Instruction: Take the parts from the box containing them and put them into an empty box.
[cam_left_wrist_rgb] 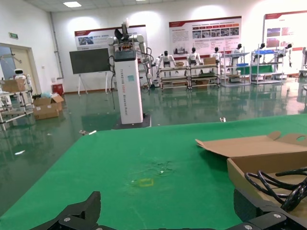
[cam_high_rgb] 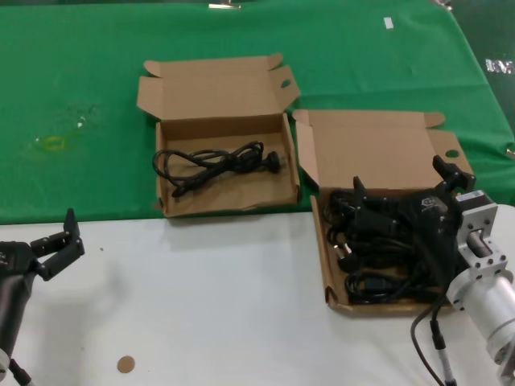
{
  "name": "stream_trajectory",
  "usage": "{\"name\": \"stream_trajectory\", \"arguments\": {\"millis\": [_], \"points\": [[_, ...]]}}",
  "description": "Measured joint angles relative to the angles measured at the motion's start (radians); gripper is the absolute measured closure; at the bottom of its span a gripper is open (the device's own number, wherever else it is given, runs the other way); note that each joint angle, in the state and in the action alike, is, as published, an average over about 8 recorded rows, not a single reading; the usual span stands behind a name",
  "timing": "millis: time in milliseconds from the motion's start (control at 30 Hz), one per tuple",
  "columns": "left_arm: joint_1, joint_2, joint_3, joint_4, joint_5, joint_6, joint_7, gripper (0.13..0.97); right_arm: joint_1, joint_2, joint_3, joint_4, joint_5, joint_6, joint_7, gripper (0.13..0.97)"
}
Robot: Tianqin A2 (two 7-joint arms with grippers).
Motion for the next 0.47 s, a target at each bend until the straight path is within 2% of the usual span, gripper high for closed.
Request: {"name": "stream_trajectory", "arguments": {"millis": [467], "points": [[0.000,0.000,0.000,0.000,0.000,0.000,0.000,0.132,0.000,0.000,0.000,0.000,0.000,0.000,0.000,0.129]]}}
